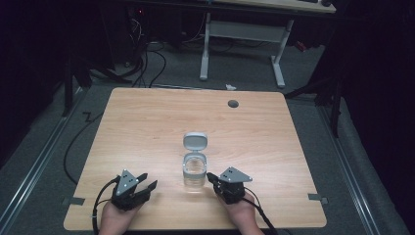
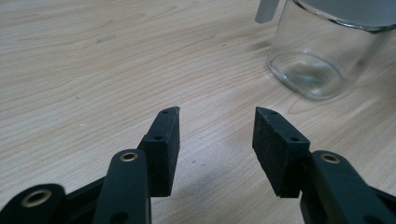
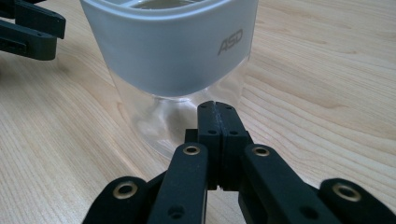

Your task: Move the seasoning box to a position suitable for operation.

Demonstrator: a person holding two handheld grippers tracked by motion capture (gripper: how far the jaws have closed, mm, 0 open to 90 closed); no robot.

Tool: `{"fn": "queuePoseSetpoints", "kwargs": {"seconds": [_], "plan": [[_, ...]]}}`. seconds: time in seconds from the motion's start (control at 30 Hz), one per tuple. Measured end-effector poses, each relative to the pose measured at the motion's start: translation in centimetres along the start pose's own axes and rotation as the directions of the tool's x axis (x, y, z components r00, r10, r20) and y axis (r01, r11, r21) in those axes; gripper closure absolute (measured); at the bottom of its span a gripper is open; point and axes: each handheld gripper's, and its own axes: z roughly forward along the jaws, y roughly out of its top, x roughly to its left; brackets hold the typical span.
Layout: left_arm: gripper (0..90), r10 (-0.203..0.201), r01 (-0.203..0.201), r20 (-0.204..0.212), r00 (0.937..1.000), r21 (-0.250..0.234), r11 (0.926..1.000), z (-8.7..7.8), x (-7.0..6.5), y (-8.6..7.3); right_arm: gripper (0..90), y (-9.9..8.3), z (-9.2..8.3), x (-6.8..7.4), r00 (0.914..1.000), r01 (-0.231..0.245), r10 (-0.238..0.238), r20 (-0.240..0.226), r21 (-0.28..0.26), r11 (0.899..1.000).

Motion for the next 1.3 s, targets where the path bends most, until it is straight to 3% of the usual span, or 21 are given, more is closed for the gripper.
{"fn": "queuePoseSetpoints", "kwargs": {"seconds": [0.27, 0.43, 0.47, 0.63, 0.73, 0.77, 0.8, 1.07, 1.3], "plan": [[56.0, 0.017, -0.017, 0.010, 0.9998, -0.013, 0.9998, 0.0, -0.8, -0.1, 85.1, -0.4, -0.3, -1.3, 0.9986, -0.043, 0.042, 0.031, 0.020, 0.999], [61.1, 0.023, -0.023, 0.054, 0.9983, 0.001, 0.9997, 0.1, -2.0, -0.6, 82.4, -0.6, -0.8, -2.1, 0.9970, -0.069, 0.069, 0.035, 0.011, 0.998], [63.5, 0.022, -0.024, 0.082, 0.9964, 0.019, 0.9995, 0.1, -2.8, -1.0, 81.6, -0.6, -1.1, -2.4, 0.9967, -0.072, 0.072, 0.037, 0.005, 0.997], [73.0, -0.006, -0.002, 0.144, 0.9895, 0.054, 0.9985, 0.5, -4.7, -1.9, 82.4, -0.6, -1.4, -2.7, 0.9944, -0.081, 0.080, 0.069, 0.002, 0.997], [83.8, 0.001, -0.015, 0.186, 0.9825, 0.072, 0.9973, 1.4, -6.9, -3.0, 83.3, -0.4, -1.3, -3.2, 0.9952, -0.062, 0.061, 0.076, 0.010, 0.998], [85.9, 0.001, -0.015, 0.186, 0.9825, 0.072, 0.9973, 1.4, -6.9, -3.0, 83.3, -0.4, -1.3, -3.2, 0.9952, -0.062, 0.061, 0.076, 0.010, 0.998], [87.0, 0.019, -0.035, 0.203, 0.9791, 0.080, 0.9962, 2.0, -7.9, -3.6, 85.0, -0.2, -1.2, -3.4, 0.9949, -0.067, 0.065, 0.078, 0.018, 0.998], [89.8, 0.022, -0.046, 0.227, 0.9736, 0.102, 0.9937, 3.6, -10.0, -4.7, 90.0, 1.0, -0.5, -4.3, 0.9958, -0.074, 0.074, 0.054, 0.004, 0.997], [90.0, 0.009, -0.031, 0.217, 0.9761, 0.098, 0.9947, 4.9, -10.8, -5.0, 90.0, 3.3, 0.4, -5.0, 0.9969, -0.061, 0.062, 0.047, -0.034, 0.998]]}}
